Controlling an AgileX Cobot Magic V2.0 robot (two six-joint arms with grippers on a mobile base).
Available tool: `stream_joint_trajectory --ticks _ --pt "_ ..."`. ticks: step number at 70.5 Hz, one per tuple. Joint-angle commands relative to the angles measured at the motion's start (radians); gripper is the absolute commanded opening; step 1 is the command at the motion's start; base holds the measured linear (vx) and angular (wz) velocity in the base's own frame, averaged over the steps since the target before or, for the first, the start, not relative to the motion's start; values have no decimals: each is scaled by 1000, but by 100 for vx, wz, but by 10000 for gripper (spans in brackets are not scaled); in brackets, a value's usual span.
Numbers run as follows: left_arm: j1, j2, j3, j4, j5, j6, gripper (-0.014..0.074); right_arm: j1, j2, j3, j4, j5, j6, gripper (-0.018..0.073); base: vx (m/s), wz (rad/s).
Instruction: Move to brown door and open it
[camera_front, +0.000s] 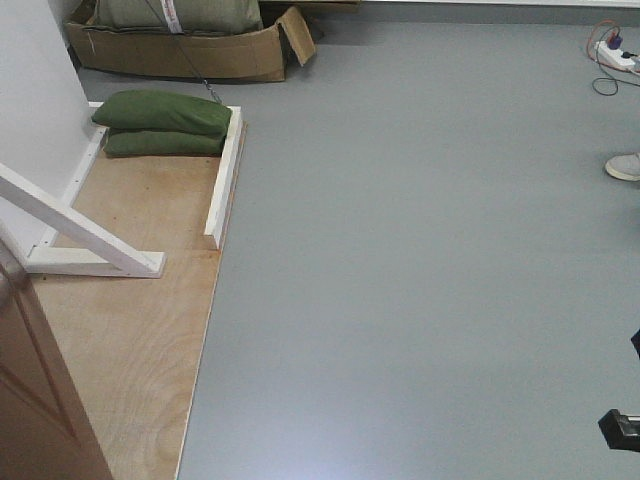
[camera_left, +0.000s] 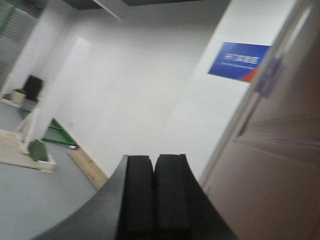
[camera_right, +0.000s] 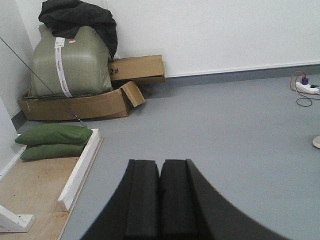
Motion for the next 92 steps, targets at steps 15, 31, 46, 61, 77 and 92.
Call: stream_joint_trajectory --ticks 15,31,46,61,77,92 --pt "-83 3 -26 -70 226 -142 11 1 -9 2 -5 -79 -9 0 0 0" --pt "-257 27 -26 -70 226 -141 11 1 -9 2 -5 -79 -9 0 0 0" --pt "-415 67 -26 -58 229 -72 11 1 -9 2 -5 -79 -9 0 0 0" --pt "-560 92 -26 -58 250 40 11 1 -9 2 -5 -79 -9 0 0 0" --pt "-682 102 -26 -58 251 141 11 1 -9 2 -5 -79 -9 0 0 0" --pt "-801 125 -24 -58 251 196 11 1 -9 2 -5 -79 -9 0 0 0"
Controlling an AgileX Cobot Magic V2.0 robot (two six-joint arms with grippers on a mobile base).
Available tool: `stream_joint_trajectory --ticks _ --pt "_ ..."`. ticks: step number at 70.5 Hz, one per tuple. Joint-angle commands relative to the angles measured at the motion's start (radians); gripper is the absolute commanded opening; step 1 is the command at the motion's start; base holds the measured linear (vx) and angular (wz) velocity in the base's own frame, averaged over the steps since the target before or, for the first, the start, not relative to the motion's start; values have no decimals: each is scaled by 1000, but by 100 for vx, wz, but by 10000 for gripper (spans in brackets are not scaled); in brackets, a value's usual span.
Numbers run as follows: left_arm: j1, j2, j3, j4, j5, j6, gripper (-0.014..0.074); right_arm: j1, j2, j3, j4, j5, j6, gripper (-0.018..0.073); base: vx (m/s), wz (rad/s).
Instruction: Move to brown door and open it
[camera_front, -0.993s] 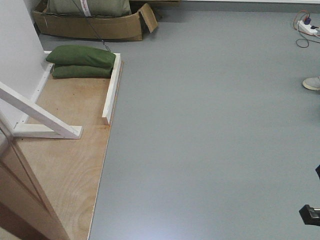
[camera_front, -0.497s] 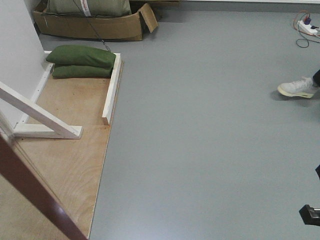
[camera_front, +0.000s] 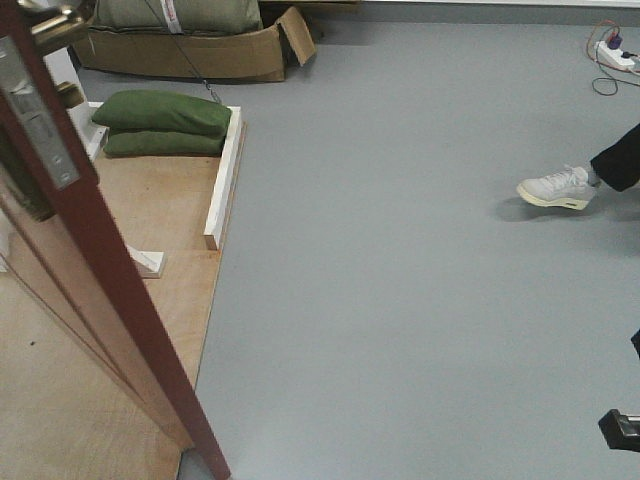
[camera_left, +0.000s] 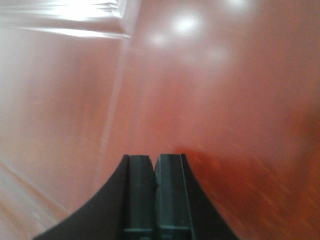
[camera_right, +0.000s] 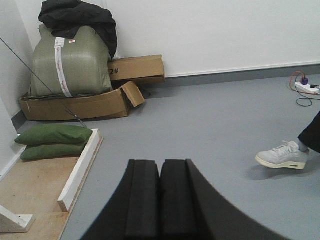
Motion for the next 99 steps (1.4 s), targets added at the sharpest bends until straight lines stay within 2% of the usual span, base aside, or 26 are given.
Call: stream_joint_trajectory --ticks 1,14,22,41,99 --pt "-48 -1 -24 -87 26 17 11 1 -9 2 -5 -79 -9 0 0 0" --pt "-150 28 -24 -87 26 60 11 1 -9 2 -5 -79 -9 0 0 0" --pt "-177 50 -10 -87 26 106 11 1 -9 2 -5 -79 -9 0 0 0" --pt "-177 87 44 -90 26 124 11 1 -9 2 -5 -79 -9 0 0 0" --pt "-177 101 44 -90 26 124 11 1 -9 2 -5 -79 -9 0 0 0"
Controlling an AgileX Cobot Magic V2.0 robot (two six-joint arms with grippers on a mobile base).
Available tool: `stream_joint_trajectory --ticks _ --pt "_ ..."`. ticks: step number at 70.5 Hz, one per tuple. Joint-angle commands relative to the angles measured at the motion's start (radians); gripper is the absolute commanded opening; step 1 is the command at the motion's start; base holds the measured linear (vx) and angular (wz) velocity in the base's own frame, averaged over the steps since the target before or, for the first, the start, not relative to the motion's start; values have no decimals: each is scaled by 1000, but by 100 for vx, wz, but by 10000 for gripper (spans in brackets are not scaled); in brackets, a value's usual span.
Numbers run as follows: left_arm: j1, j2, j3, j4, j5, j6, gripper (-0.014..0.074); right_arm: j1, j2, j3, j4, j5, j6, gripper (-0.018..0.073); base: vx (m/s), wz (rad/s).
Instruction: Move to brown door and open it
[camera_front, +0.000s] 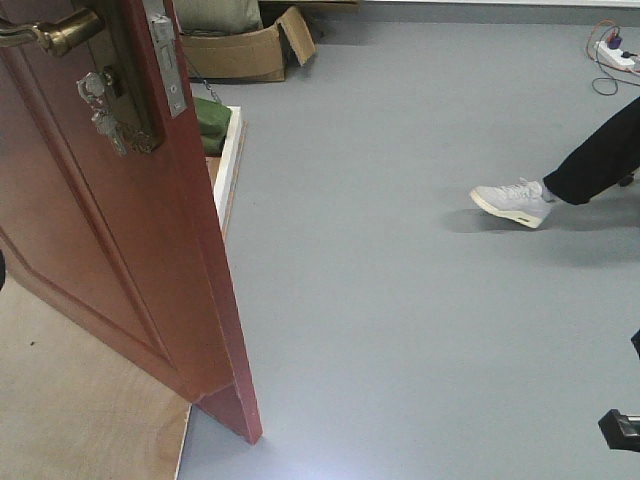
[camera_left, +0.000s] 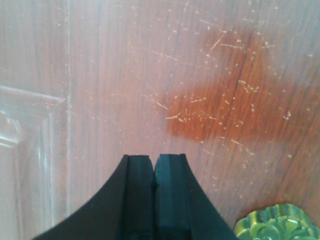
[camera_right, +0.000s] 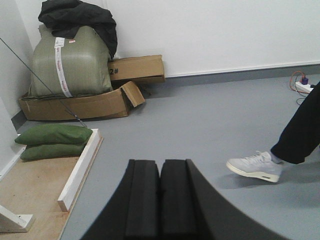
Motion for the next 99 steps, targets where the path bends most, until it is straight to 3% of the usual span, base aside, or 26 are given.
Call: stream_joint_trajectory --ticks 1,99 --pt "-5 -21 -26 -94 20 1 11 1 -9 2 -5 -79 -9 0 0 0" --pt "-5 -22 -26 -94 20 1 11 1 -9 2 -5 -79 -9 0 12 -4"
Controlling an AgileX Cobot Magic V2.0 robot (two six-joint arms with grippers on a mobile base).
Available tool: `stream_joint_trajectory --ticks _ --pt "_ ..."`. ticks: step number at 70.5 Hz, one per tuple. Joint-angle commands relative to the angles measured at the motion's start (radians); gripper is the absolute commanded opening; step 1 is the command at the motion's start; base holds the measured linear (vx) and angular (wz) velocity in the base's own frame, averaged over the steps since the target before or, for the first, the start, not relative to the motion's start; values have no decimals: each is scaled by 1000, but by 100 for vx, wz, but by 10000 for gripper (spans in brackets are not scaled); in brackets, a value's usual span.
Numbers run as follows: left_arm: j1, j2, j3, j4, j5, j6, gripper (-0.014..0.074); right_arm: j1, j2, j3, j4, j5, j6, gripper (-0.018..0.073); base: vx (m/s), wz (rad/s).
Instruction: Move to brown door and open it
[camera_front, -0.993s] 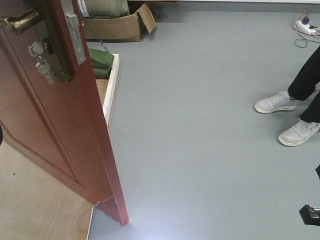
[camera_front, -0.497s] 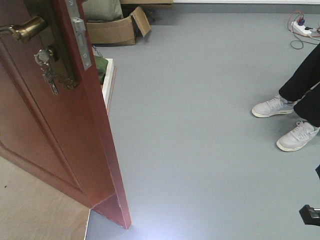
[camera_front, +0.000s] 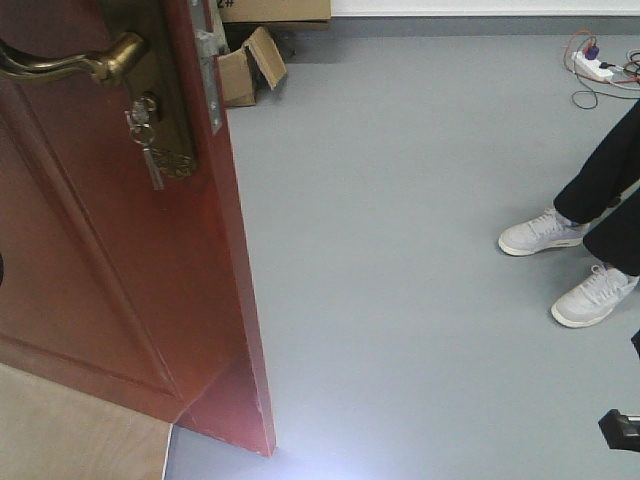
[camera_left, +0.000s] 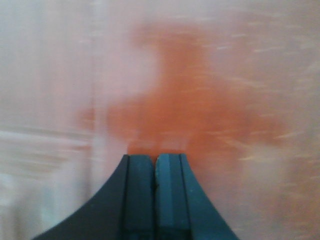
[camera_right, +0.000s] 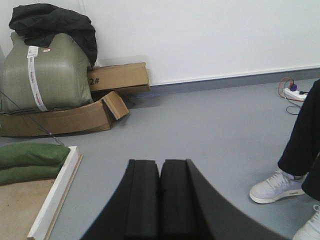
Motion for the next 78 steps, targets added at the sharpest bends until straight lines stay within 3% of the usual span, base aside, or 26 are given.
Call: stream_joint_trajectory --ticks 1,78 --pt "-5 -16 -28 -96 19 -1 11 1 -9 2 -5 -79 -9 0 24 3" --pt "-5 -16 -28 -96 19 -1 11 1 -9 2 -5 -79 -9 0 21 9"
